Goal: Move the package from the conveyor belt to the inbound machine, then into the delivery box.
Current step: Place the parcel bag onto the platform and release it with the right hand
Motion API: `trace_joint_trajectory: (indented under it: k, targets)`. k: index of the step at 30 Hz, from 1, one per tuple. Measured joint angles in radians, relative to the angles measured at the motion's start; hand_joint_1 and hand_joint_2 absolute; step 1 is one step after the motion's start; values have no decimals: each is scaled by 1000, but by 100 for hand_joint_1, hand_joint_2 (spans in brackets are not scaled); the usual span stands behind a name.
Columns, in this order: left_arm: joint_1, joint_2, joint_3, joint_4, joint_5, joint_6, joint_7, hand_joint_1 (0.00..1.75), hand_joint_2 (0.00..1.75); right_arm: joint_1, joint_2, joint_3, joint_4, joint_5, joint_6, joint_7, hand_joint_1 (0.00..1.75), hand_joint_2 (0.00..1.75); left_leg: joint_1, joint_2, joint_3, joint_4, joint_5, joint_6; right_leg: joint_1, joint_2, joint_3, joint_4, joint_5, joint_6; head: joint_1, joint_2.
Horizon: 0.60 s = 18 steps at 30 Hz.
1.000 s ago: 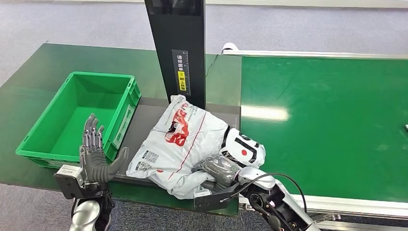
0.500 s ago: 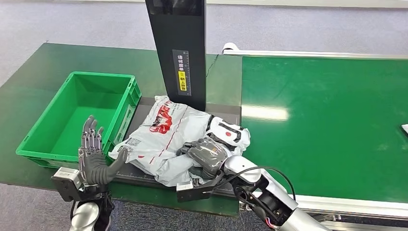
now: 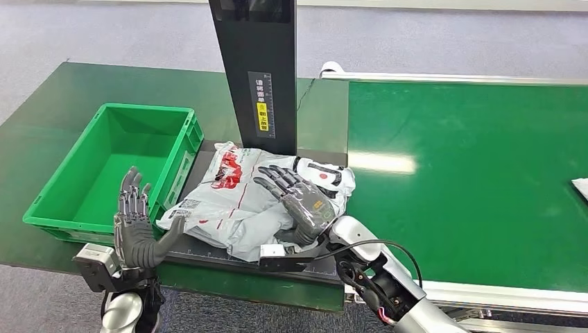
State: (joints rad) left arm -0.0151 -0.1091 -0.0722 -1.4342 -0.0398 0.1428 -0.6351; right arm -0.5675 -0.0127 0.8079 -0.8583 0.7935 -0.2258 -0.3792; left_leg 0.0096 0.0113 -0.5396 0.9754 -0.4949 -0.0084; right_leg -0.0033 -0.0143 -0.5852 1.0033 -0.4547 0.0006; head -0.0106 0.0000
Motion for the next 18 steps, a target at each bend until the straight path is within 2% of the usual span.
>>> trace_joint_trajectory:
  k: [5,10,13,15,18]
  targets:
    - [-7,0,-4,0,-1,-3,-1,0,175,57,11,-93,-54,-150,-3,-119,0,175,0,0,0,0,0,0,0,0,0,0,0,0,0,0]
    - [-18,3,-32,6,-48,-34,4,0,175,125,11,-185,-134,-318,52,-152,0,175,0,0,0,0,0,0,0,0,0,0,0,0,0,0]
    - [-21,6,-49,10,-62,-45,6,0,175,155,10,-222,-162,-351,73,-155,0,175,0,1,0,0,0,0,0,0,0,0,0,0,0,0]
    - [-22,10,-60,12,-82,-57,11,0,175,170,10,-241,-176,-389,110,-156,0,175,0,0,0,0,0,0,0,0,0,0,0,0,0,0]
    - [-23,23,-90,20,-164,-82,27,0,175,196,10,-277,-188,-521,230,-165,0,175,0,0,0,0,0,0,0,0,0,0,0,0,0,0]
